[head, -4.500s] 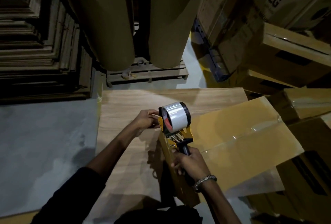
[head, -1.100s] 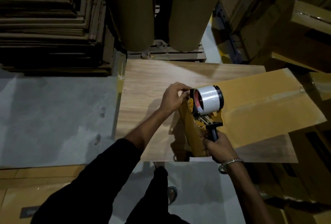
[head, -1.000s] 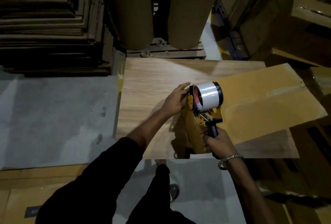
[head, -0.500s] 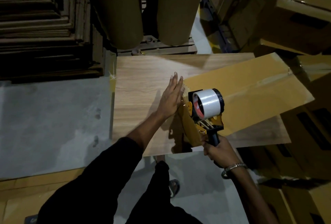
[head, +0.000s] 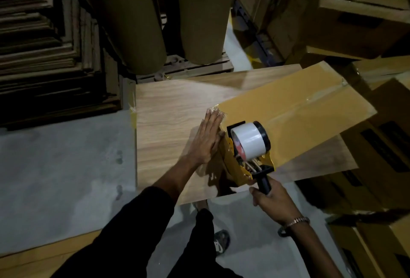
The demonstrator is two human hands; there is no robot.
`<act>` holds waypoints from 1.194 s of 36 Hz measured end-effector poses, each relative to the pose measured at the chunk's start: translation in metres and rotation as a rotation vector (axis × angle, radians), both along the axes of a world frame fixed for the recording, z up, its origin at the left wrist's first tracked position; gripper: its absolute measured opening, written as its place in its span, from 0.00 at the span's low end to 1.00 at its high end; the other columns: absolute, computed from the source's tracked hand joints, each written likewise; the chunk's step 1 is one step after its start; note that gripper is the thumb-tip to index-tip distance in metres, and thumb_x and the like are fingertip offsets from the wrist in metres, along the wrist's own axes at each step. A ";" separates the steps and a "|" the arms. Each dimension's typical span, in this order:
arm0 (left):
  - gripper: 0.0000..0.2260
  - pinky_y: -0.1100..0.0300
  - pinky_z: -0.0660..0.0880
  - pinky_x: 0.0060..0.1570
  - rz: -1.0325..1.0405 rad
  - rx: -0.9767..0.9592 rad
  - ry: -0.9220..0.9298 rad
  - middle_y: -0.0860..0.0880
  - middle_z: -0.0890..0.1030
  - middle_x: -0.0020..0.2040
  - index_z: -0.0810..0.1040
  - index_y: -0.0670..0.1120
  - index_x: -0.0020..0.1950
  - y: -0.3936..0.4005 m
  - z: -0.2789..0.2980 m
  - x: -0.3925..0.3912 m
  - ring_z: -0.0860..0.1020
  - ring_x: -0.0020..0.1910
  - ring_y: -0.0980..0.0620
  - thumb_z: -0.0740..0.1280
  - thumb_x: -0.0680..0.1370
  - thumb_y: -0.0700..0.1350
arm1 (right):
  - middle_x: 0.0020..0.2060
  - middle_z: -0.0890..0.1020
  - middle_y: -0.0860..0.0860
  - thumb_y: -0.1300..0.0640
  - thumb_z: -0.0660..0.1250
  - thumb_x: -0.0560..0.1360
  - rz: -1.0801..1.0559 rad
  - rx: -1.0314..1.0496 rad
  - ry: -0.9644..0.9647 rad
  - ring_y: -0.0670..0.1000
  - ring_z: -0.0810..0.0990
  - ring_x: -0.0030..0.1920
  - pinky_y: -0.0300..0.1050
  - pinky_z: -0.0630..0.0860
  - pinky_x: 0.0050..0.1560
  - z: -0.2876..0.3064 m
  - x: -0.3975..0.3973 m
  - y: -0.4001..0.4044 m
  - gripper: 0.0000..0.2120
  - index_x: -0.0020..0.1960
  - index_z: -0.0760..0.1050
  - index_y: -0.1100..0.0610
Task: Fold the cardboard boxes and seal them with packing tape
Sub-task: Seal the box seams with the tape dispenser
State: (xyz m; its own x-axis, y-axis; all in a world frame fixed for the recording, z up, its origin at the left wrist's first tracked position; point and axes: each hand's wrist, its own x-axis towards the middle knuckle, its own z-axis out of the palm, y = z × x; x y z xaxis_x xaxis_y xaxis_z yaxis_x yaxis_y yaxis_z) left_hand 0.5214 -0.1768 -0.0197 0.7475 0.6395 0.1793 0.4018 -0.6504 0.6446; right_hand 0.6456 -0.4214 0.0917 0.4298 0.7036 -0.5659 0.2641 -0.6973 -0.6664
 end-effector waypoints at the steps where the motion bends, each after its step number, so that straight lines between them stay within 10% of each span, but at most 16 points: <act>1: 0.27 0.41 0.51 0.82 -0.002 0.001 0.010 0.48 0.44 0.87 0.49 0.47 0.86 -0.001 0.001 0.001 0.39 0.85 0.49 0.54 0.89 0.49 | 0.32 0.84 0.52 0.60 0.70 0.80 0.002 -0.008 -0.002 0.45 0.82 0.33 0.34 0.75 0.35 0.000 0.000 -0.007 0.02 0.51 0.80 0.55; 4: 0.27 0.42 0.47 0.83 0.016 0.008 0.073 0.49 0.42 0.86 0.47 0.48 0.86 -0.003 0.005 0.002 0.37 0.84 0.50 0.50 0.89 0.52 | 0.33 0.85 0.52 0.59 0.72 0.79 0.008 -0.038 -0.037 0.53 0.85 0.38 0.45 0.79 0.42 -0.001 0.001 -0.022 0.06 0.50 0.81 0.48; 18: 0.33 0.30 0.49 0.79 -0.107 -0.016 -0.037 0.50 0.46 0.87 0.46 0.51 0.86 -0.051 0.008 -0.002 0.41 0.85 0.46 0.61 0.87 0.46 | 0.35 0.84 0.50 0.60 0.71 0.80 0.007 0.031 0.006 0.43 0.84 0.35 0.34 0.76 0.37 0.006 -0.003 -0.026 0.06 0.52 0.81 0.50; 24: 0.25 0.35 0.47 0.81 -0.092 -0.026 0.043 0.52 0.45 0.87 0.49 0.52 0.86 -0.048 0.007 -0.002 0.39 0.85 0.49 0.49 0.89 0.53 | 0.33 0.86 0.50 0.57 0.71 0.79 0.049 0.006 -0.063 0.44 0.84 0.36 0.36 0.74 0.39 0.011 -0.003 -0.056 0.05 0.52 0.80 0.47; 43: 0.24 0.36 0.42 0.81 -0.200 0.076 0.093 0.48 0.48 0.87 0.59 0.45 0.84 -0.085 0.017 -0.008 0.40 0.85 0.44 0.50 0.88 0.50 | 0.31 0.85 0.51 0.59 0.72 0.78 -0.011 0.008 -0.037 0.43 0.81 0.30 0.35 0.71 0.32 0.015 -0.009 -0.075 0.03 0.48 0.82 0.51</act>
State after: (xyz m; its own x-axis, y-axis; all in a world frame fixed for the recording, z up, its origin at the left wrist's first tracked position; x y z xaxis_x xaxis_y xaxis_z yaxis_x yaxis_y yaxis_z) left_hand 0.5136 -0.2621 -0.0029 0.8735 0.4645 0.1456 0.3157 -0.7682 0.5570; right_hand 0.6370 -0.4965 0.1071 0.4583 0.7028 -0.5441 0.2807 -0.6953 -0.6616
